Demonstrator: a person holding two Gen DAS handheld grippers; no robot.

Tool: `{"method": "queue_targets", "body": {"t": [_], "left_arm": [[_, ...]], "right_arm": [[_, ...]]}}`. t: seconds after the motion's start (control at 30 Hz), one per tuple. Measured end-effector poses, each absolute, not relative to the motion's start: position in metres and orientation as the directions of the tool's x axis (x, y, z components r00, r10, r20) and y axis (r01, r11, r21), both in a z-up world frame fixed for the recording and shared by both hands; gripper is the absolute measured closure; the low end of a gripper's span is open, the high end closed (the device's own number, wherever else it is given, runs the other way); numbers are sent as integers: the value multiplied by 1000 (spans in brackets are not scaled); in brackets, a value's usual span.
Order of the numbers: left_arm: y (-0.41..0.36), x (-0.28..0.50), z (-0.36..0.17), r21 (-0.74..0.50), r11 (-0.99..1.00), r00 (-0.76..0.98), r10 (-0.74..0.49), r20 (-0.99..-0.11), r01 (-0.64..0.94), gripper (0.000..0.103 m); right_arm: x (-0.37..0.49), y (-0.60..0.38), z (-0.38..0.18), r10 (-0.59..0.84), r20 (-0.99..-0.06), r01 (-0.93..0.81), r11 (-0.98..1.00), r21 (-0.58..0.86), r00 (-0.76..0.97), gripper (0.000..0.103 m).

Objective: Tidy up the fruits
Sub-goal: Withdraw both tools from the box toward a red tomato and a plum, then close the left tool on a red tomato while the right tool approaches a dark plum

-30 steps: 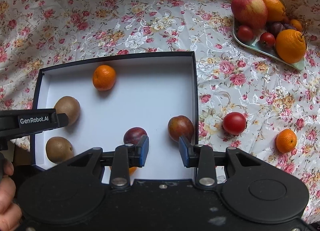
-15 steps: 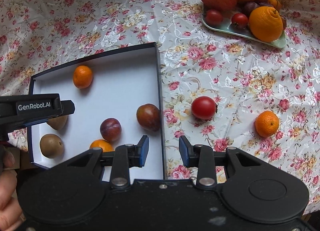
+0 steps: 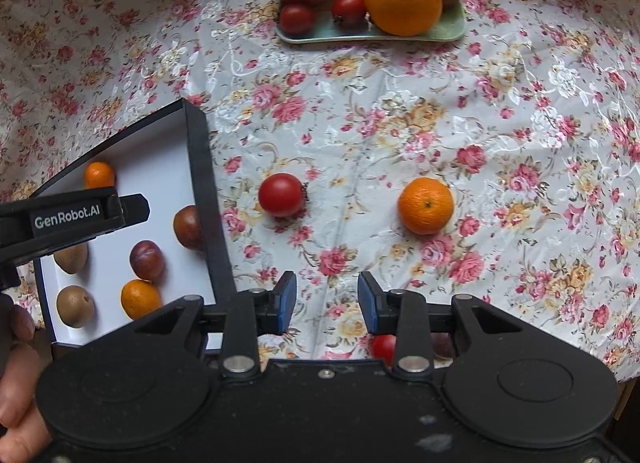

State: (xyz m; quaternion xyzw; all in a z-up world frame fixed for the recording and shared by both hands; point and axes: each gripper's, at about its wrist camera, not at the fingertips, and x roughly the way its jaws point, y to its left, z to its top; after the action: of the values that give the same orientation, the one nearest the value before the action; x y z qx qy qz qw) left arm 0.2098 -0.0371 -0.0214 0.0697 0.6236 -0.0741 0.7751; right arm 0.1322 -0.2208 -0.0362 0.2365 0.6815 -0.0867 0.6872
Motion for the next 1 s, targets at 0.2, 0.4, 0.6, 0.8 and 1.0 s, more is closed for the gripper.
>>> {"method": "queue_targets", "body": {"t": [0.2,0.4,0.6,0.8,1.0], "left_arm": [[-74,197,-25,-3,964,186,-55,-981,268,45],[-109,178,-29,-23,941,151,-79,-985,338,45],[-136,156,-35,14,911,152,-54,-987,413,45],[-147,136,-47,61,885,151,-11,-989,462,45],[-141,118,-54,23,878,110,-34,-993,479,45]], "right_arm": [[110,-253,-44,181,-983,490,855,170,25,66],[86,-280,-52,137,-990,524,845,106,-21,66],[66,-302,-59,175,-983,556,824,115,-56,66],[56,-313,-52,221,-975,597,787,159,-31,66],[37,-320,-46,235,-972,670,722,170,-8,66]]}}
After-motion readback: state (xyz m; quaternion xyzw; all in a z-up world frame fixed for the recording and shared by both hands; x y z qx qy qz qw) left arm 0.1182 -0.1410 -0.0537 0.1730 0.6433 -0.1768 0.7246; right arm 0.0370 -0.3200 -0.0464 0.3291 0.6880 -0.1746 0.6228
